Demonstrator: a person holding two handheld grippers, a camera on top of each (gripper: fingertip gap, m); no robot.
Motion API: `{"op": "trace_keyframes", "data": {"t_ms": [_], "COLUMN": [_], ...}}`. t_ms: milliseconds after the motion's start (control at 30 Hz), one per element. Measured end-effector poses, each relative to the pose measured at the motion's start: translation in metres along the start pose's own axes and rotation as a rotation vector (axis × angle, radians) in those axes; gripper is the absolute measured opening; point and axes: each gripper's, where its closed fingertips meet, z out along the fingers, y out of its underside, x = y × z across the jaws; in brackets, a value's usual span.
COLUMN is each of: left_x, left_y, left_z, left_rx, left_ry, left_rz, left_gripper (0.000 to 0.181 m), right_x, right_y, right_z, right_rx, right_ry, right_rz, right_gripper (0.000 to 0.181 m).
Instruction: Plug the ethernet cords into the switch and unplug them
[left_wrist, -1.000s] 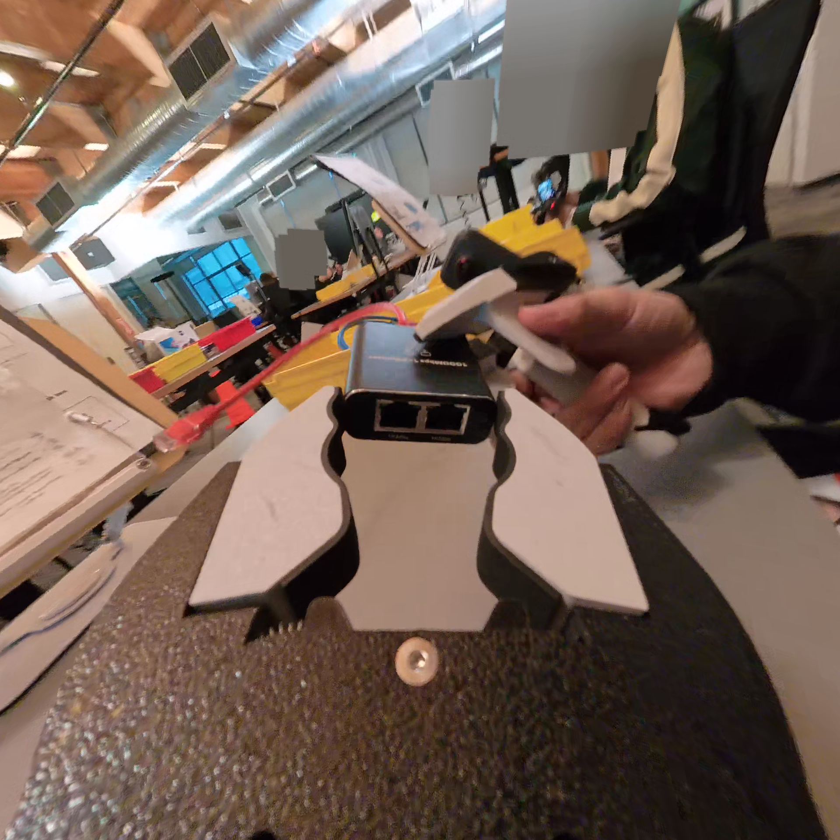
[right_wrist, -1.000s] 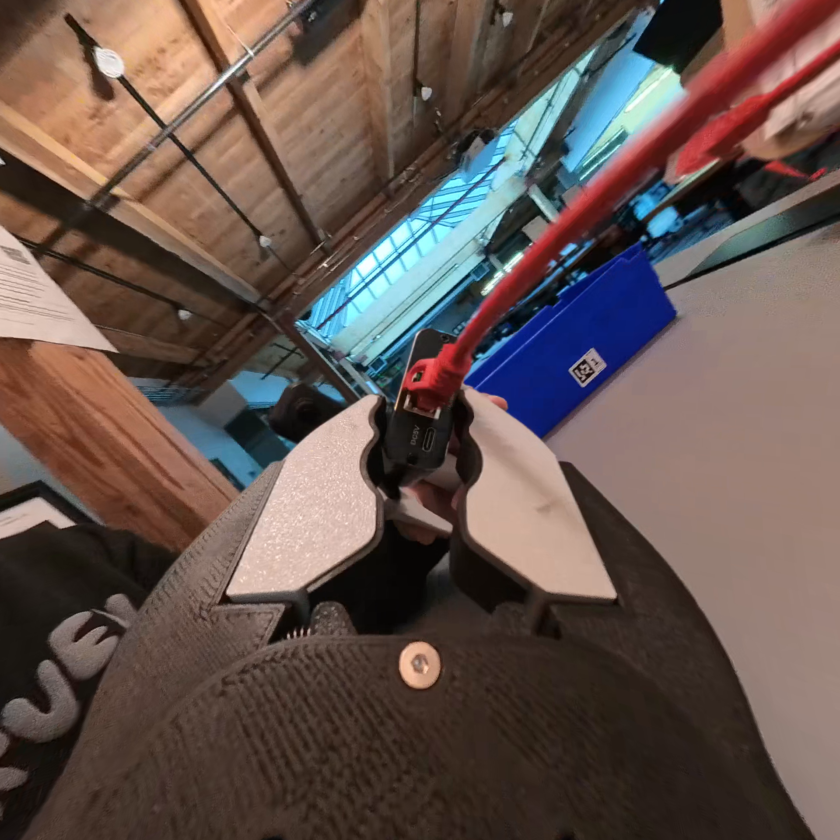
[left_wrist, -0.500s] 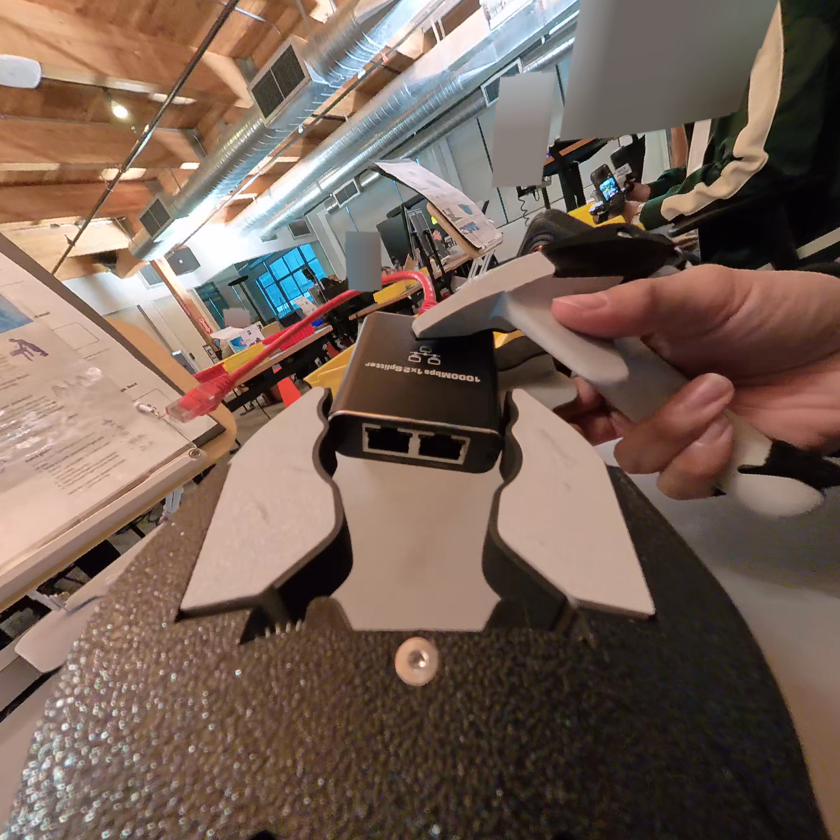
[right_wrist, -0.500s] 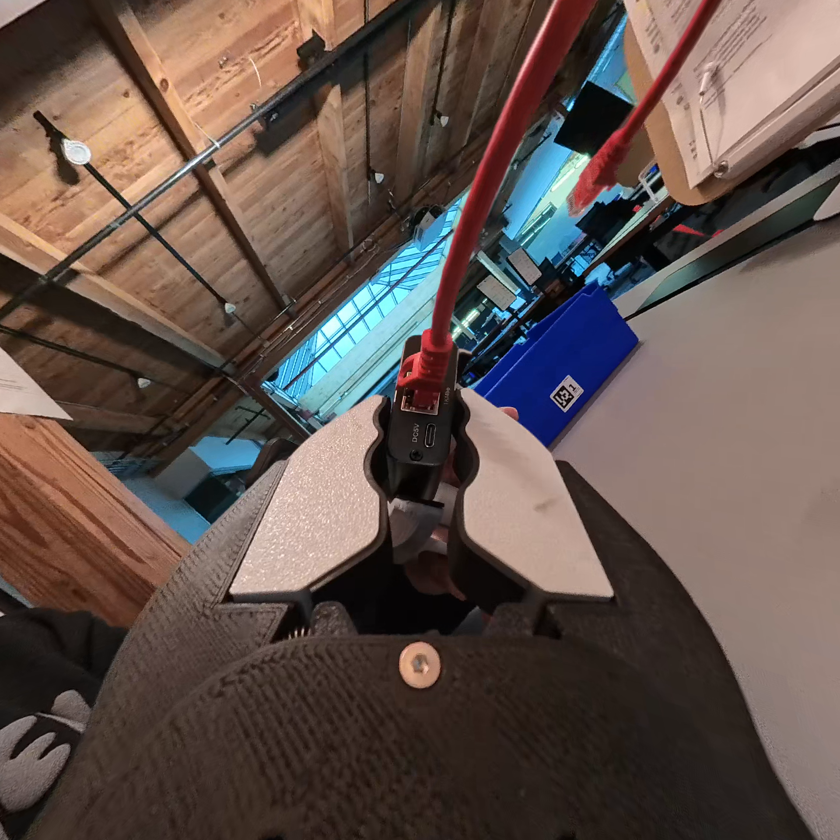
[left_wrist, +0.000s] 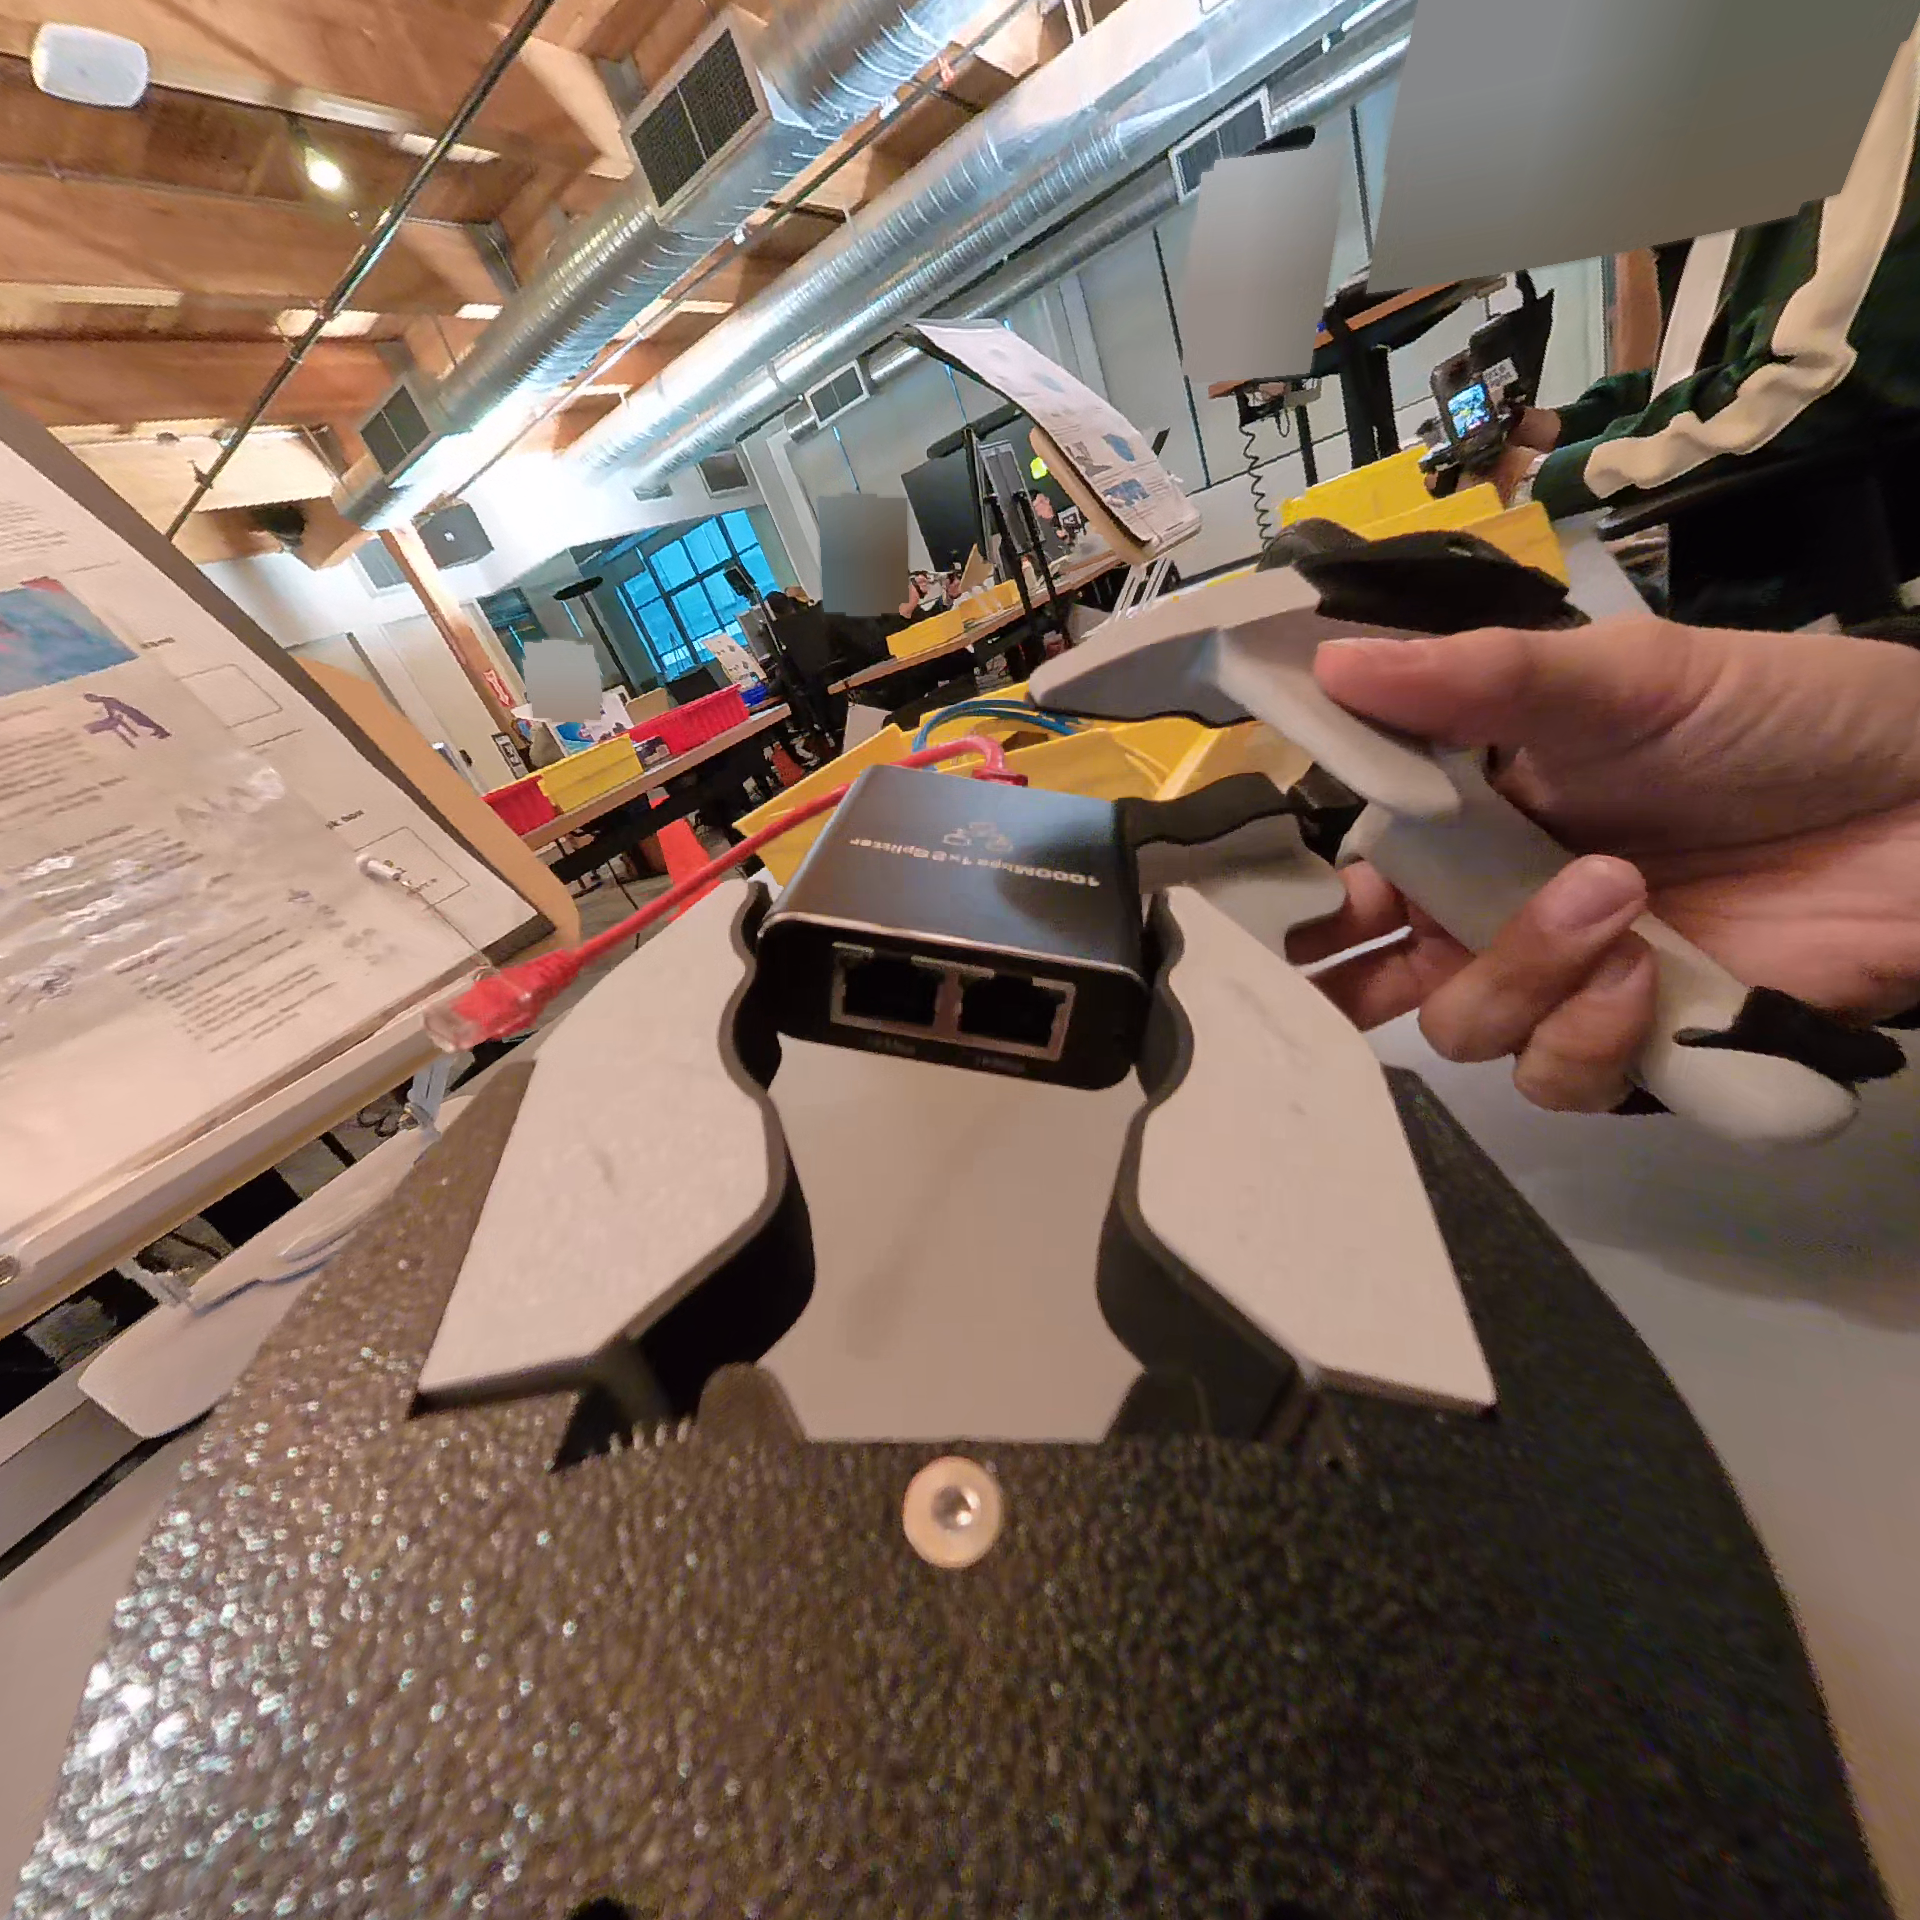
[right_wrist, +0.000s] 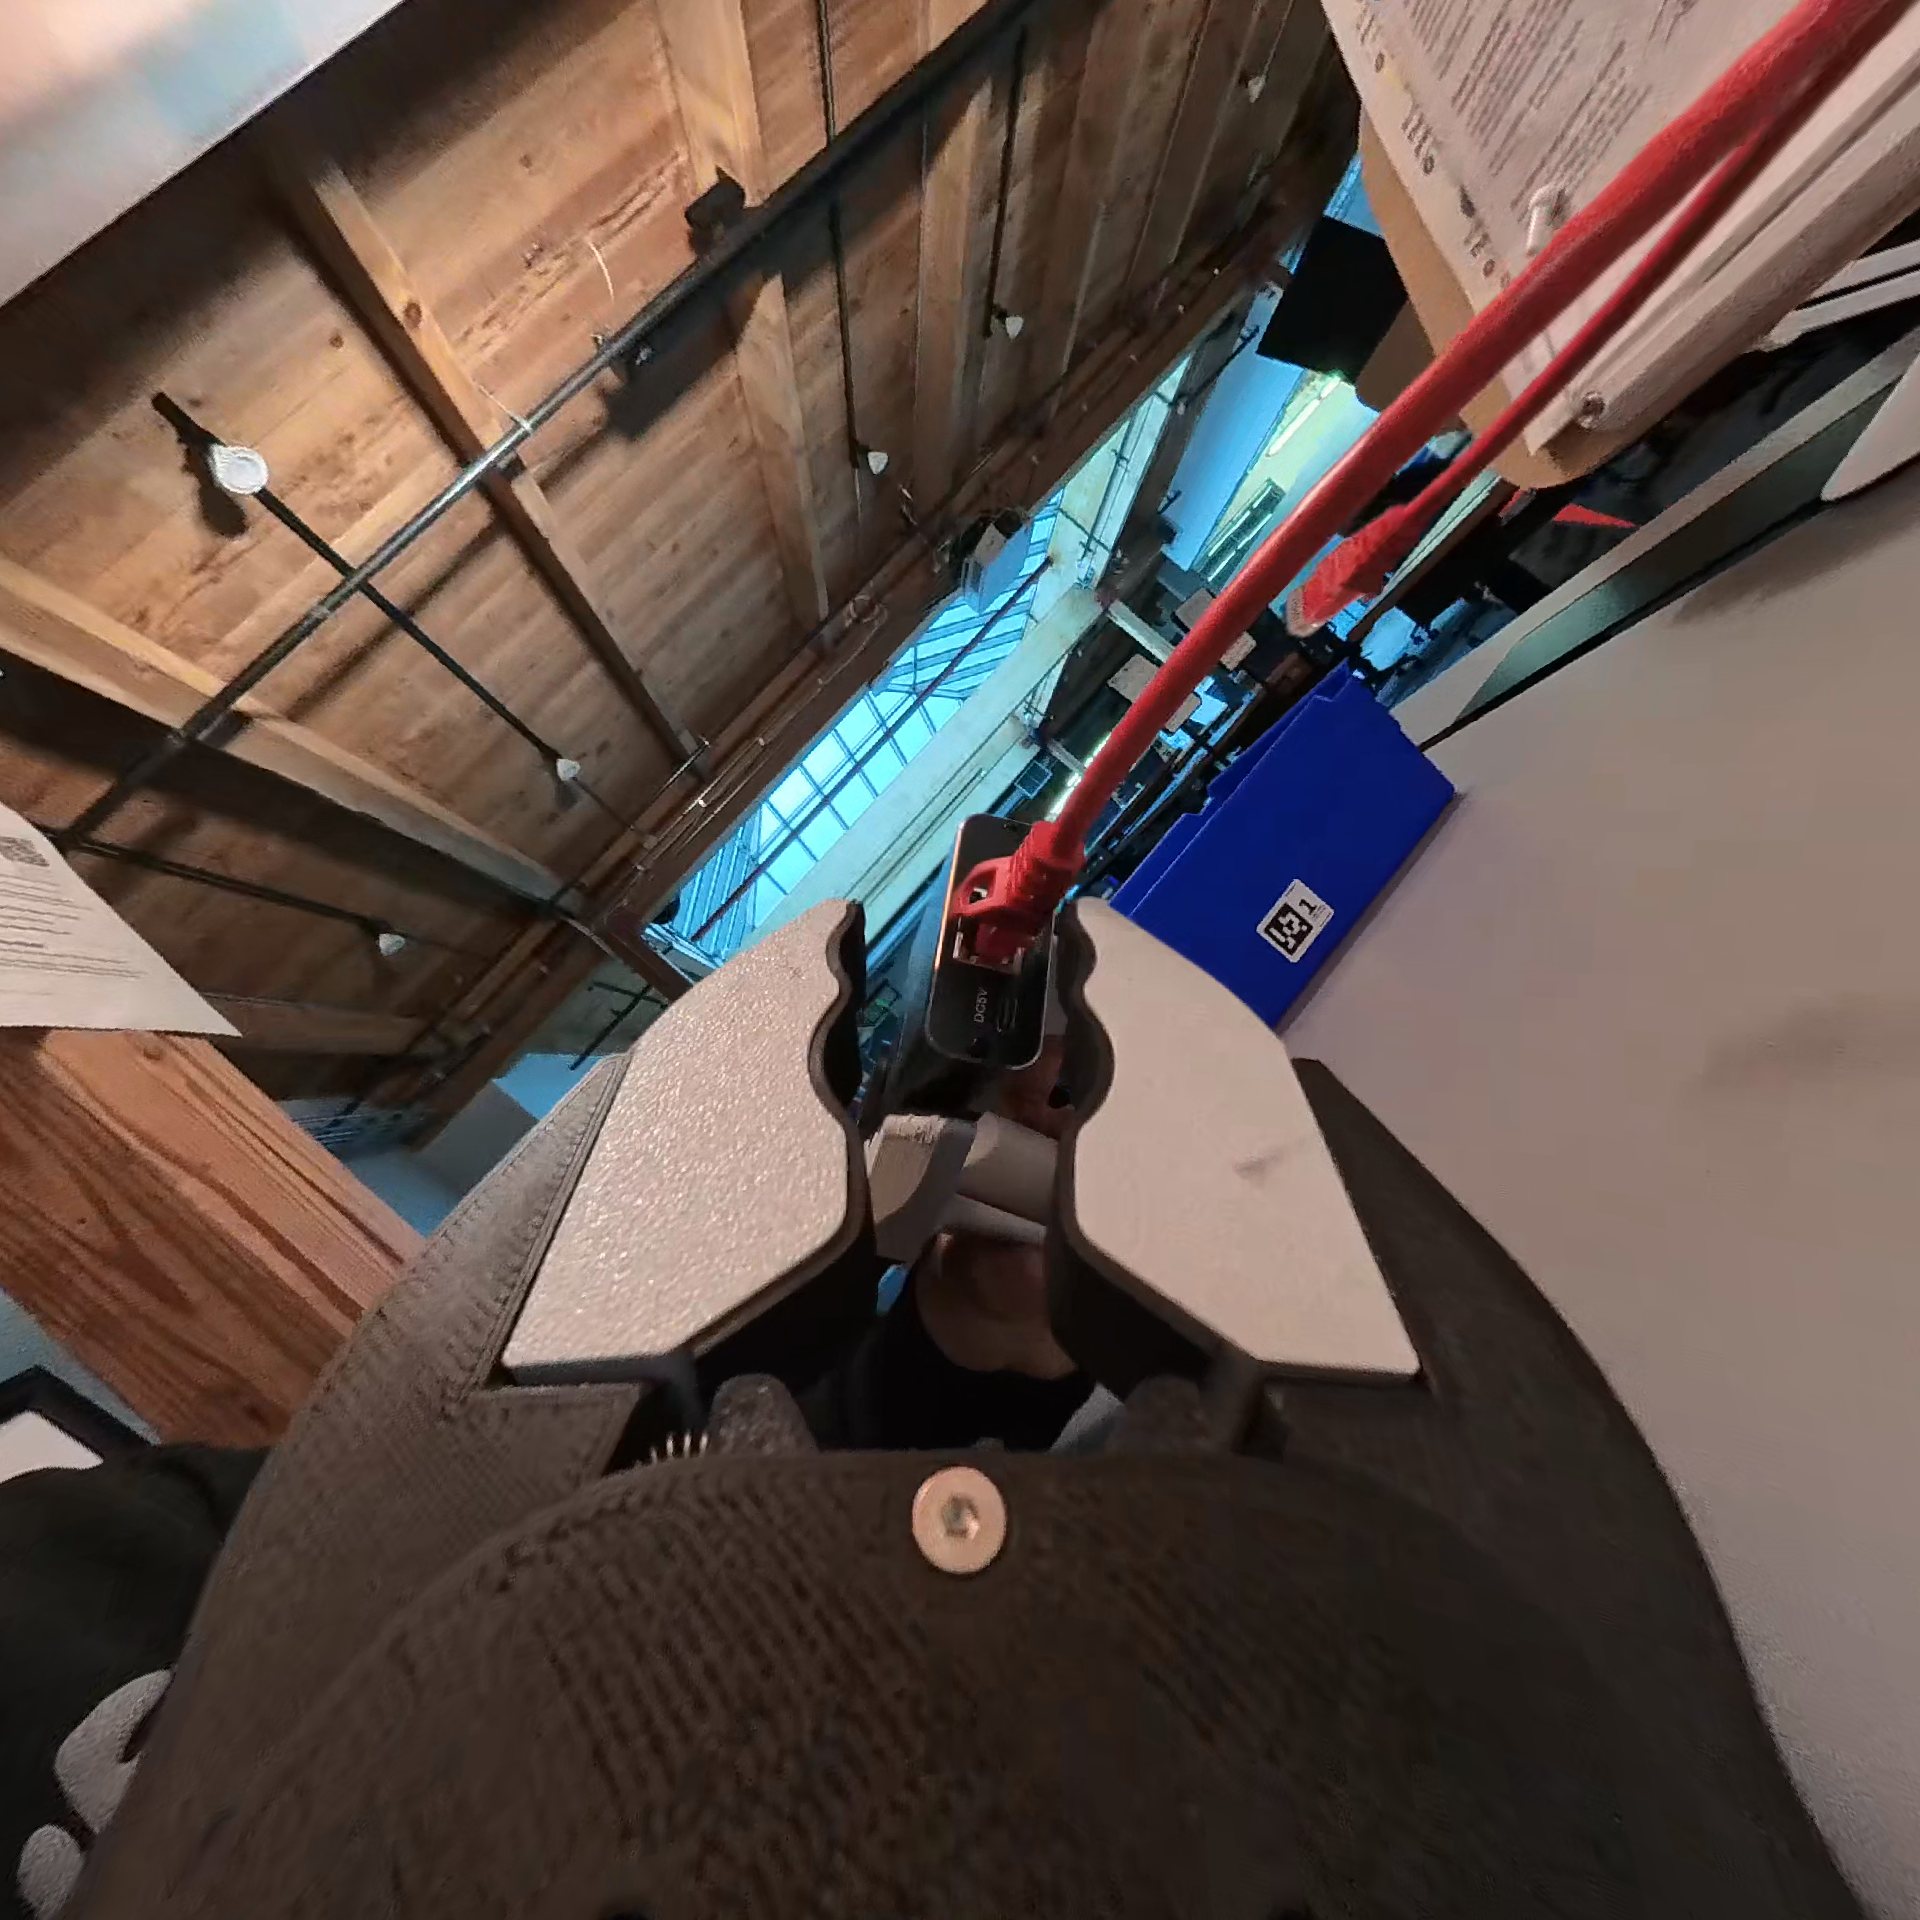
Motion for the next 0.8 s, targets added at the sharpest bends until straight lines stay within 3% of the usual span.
{"op": "trace_keyframes", "data": {"t_ms": [233,600,733,800], "left_x": [0.003,0.004,0.005,0.005], "left_y": [-0.001,-0.005,-0.007,-0.006], "left_z": [0.002,-0.001,-0.002,-0.002], "left_rx": [0.001,0.042,0.059,0.058], "left_ry": [-0.009,0.02,0.021,0.023], "left_rz": [0.029,0.022,0.041,0.04], "left_gripper": [0.068,0.067,0.067,0.067], "right_x": [0.01,0.005,-0.002,-0.004], "right_y": [-0.008,0.007,0.028,0.03], "right_z": [-0.007,-0.001,0.004,0.006], "right_rx": [0.104,0.028,-0.117,-0.112], "right_ry": [-0.002,-0.06,-0.109,-0.105], "right_rz": [0.137,0.184,0.216,0.195], "right_gripper": [0.02,0.023,0.025,0.025]}}
